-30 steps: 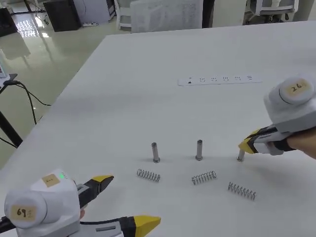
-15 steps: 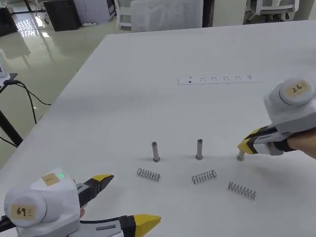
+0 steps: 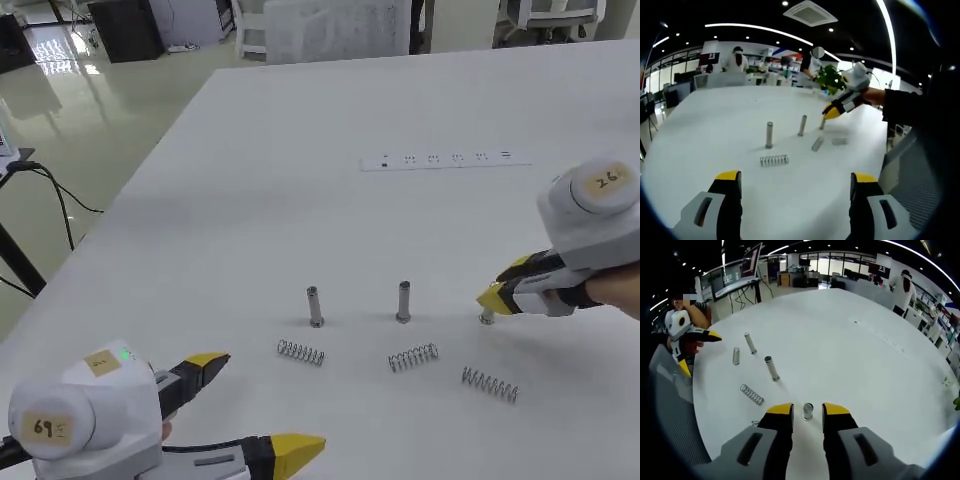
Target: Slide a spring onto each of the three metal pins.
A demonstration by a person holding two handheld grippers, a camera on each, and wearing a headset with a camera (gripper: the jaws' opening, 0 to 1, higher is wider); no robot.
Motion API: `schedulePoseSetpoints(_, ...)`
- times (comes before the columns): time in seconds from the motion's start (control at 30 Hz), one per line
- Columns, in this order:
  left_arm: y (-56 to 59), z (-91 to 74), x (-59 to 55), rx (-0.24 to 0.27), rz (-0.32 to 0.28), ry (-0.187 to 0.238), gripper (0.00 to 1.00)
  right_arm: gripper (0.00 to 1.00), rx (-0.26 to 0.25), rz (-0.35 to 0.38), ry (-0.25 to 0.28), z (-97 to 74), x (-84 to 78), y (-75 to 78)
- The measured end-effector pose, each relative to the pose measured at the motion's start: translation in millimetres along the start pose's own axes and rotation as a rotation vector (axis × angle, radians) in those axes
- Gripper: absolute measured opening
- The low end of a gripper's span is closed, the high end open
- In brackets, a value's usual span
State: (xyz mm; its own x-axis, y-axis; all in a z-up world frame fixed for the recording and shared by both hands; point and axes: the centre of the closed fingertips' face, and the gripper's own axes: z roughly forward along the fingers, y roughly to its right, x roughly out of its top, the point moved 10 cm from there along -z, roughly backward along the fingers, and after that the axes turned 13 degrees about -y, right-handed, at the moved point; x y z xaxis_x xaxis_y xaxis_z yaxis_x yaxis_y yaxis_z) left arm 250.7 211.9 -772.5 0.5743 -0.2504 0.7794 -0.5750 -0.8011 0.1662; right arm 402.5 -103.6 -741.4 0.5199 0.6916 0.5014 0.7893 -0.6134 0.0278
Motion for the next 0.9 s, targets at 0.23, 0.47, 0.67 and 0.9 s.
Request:
schedulePoseSetpoints(0.23,0.2,0.1,0.5,-0.001,0.001,0.0,0.87,0.23,0.002,-0.009,-0.005,-5.0,-5.0,-1.9)
schedulePoseSetpoints(0.47,0.7,0.1,1.0,-0.003,0.004,0.0,0.87,0.24,0.008,-0.022,-0.023,-8.8,-15.2,-5.9)
schedulePoseSetpoints(0.67,1.3,0.2,1.3,-0.004,0.008,-0.001,0.87,0.24,0.022,-0.024,-0.028,-11.1,-21.3,-9.7)
schedulePoseSetpoints(0.9,1.2,0.2,1.4,-0.003,0.007,-0.001,0.87,0.24,0.037,-0.039,-0.038,-13.9,-26.1,-16.4)
